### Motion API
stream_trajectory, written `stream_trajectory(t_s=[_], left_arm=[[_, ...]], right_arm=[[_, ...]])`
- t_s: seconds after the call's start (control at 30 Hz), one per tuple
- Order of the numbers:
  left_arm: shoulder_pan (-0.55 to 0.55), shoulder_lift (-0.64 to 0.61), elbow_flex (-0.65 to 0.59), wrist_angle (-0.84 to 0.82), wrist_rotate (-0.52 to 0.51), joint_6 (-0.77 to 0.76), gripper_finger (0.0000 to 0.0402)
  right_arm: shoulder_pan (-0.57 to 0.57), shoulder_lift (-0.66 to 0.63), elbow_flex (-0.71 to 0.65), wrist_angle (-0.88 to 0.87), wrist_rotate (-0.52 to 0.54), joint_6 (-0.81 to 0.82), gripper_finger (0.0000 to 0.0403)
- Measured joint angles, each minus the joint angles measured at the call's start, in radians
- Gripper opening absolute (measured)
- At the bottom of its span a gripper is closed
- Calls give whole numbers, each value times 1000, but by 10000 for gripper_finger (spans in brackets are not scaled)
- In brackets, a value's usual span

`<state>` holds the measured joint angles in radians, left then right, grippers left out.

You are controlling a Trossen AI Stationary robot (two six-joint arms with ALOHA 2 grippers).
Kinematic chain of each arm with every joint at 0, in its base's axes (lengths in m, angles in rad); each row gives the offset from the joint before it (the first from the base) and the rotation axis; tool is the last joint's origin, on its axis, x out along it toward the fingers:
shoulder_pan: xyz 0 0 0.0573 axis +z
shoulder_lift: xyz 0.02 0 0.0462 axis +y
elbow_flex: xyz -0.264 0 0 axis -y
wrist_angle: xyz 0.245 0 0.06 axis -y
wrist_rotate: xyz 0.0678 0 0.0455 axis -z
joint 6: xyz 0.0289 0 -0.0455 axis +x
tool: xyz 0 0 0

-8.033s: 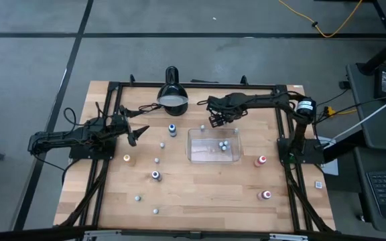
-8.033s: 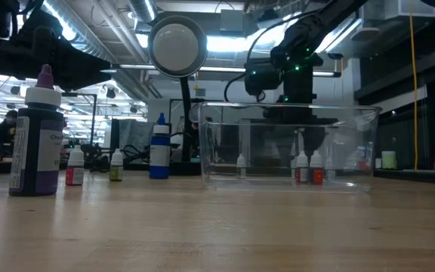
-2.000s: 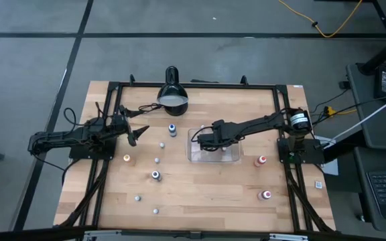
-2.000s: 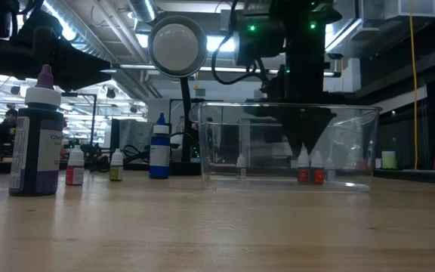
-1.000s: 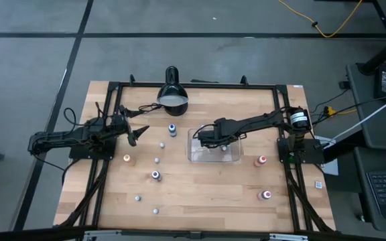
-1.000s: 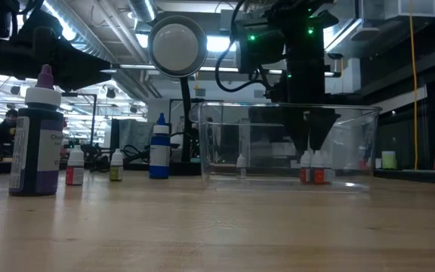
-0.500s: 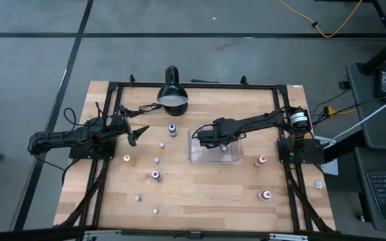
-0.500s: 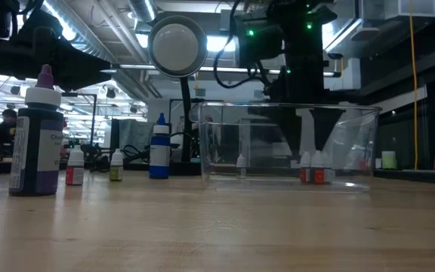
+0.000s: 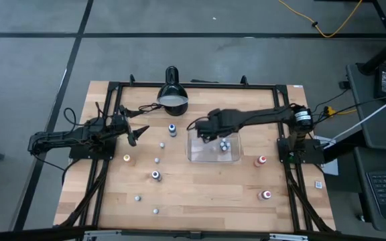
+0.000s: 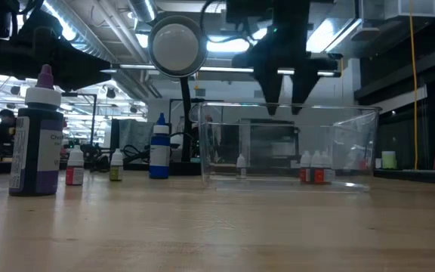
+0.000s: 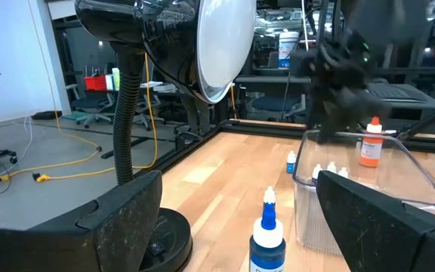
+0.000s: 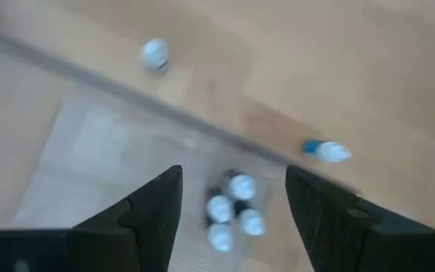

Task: Pick & Place food coloring
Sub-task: Put the small blue food coloring bottle into the transparent bin

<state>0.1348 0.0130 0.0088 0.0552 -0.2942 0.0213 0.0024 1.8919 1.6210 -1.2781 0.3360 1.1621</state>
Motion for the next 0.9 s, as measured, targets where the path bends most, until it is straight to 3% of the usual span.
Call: stream_trajectory(t_s=[0.27, 0.57, 0.9], left_arm=[[0, 0, 0, 0, 0, 0, 347], [0, 0, 0, 0, 0, 0, 347], [0, 0, 0, 0, 0, 0, 347]], right_arm=[[-88, -136, -87, -57, 50, 132, 236], [-198, -229, -288, -37, 44, 119, 236], [-275, -255, -462, 167, -24, 23, 236]])
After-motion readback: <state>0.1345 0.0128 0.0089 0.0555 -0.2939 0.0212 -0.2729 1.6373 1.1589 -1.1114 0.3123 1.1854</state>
